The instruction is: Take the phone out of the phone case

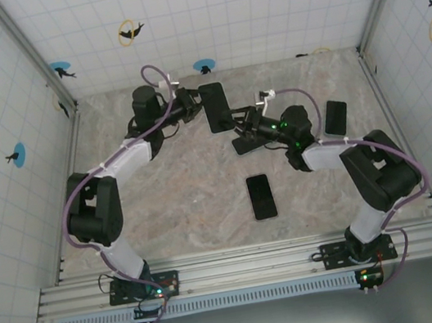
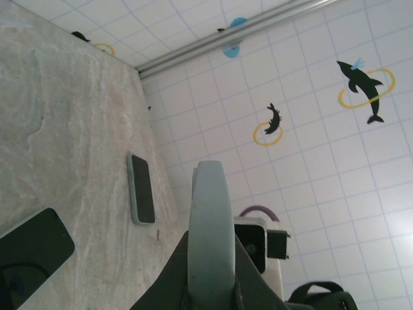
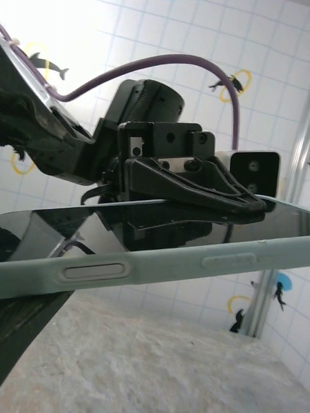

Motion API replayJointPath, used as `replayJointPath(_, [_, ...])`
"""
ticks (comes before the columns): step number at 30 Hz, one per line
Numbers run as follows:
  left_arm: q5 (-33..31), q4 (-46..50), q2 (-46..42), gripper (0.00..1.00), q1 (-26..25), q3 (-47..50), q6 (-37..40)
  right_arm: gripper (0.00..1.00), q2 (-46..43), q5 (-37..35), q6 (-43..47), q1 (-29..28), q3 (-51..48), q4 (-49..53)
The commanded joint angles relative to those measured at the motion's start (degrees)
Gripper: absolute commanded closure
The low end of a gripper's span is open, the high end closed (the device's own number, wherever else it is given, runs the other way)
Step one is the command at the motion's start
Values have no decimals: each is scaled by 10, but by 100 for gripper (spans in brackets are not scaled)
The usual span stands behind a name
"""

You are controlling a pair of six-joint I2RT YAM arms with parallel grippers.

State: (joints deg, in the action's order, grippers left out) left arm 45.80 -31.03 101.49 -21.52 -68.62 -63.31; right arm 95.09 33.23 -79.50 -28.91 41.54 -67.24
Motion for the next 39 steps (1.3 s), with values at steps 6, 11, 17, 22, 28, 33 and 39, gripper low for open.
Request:
replayJointPath(6, [-169,-116,-46,100,-24,26,-37,44,-79,-142,116,-58,-101,-48])
replayJointPath(11, [-225,-165,-56,100,-56,49,-61,49,-76,-169,122,-77,-108,-69])
replayJointPath(17, [-269,-186,-74,100,-73,81,-69,58,-70,-196,123,-84,-107,-96])
replayJointPath(22, [-281,-205,-81,100,-78,100,-86,68,-56,-204,109,-85,-104,-118])
replayJointPath(28, [-289,-211,-89,100,-80,111,-92,77,-43,-201,102,-85,-95,-132])
replayJointPath(33, [-283,-213,-84,100,-82,109,-95,81,-33,-194,100,-82,-83,-136])
replayJointPath(39, [-279,-212,-79,100,-84,104,-97,84,-18,-184,97,-80,-72,-145])
